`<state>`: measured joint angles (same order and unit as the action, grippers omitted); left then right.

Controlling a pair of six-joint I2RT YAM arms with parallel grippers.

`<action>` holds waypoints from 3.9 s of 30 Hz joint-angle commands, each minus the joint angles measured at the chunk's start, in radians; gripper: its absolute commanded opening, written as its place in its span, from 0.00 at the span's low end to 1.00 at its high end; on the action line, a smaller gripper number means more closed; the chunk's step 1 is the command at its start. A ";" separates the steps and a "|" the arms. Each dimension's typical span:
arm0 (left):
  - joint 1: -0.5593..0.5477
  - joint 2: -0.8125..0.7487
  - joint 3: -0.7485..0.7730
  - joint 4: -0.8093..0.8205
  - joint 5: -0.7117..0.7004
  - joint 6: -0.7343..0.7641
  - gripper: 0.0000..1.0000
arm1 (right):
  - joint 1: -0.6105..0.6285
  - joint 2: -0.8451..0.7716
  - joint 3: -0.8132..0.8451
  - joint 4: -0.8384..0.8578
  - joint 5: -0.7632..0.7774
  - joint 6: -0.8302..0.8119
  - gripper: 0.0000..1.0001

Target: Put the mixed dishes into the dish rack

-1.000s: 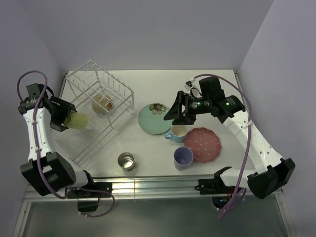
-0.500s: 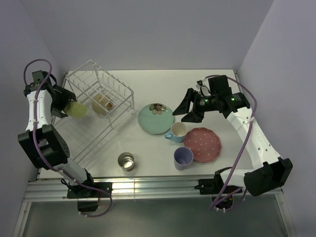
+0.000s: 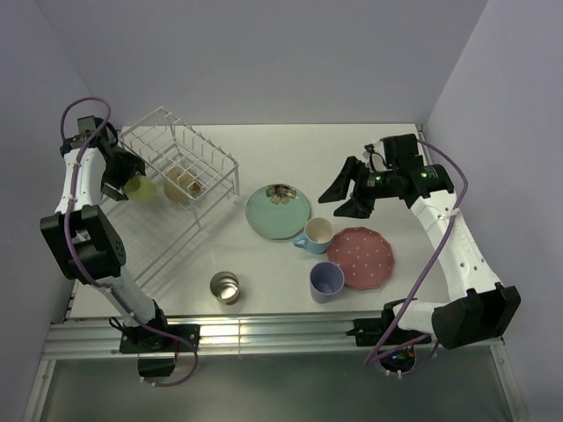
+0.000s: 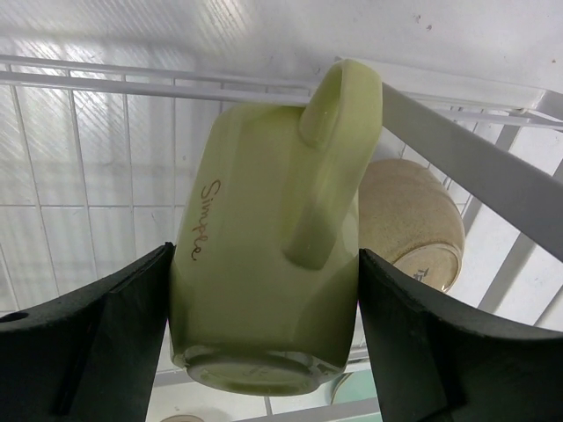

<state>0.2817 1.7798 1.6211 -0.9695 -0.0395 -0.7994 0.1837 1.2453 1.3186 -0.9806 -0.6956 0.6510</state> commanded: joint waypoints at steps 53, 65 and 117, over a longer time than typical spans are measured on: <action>0.132 -0.031 -0.126 0.072 0.286 0.025 0.74 | -0.029 -0.118 -0.045 -0.040 0.057 -0.031 0.72; 0.137 -0.049 -0.109 0.055 0.285 0.014 0.99 | -0.027 -0.138 -0.081 -0.024 0.071 -0.036 0.72; 0.255 -0.270 -0.392 0.089 0.311 -0.050 0.00 | -0.027 -0.135 -0.075 -0.033 0.065 -0.080 0.71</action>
<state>0.5686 1.5208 1.2427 -0.9024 0.2871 -0.8360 0.1631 1.1332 1.2346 -1.0187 -0.6357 0.5930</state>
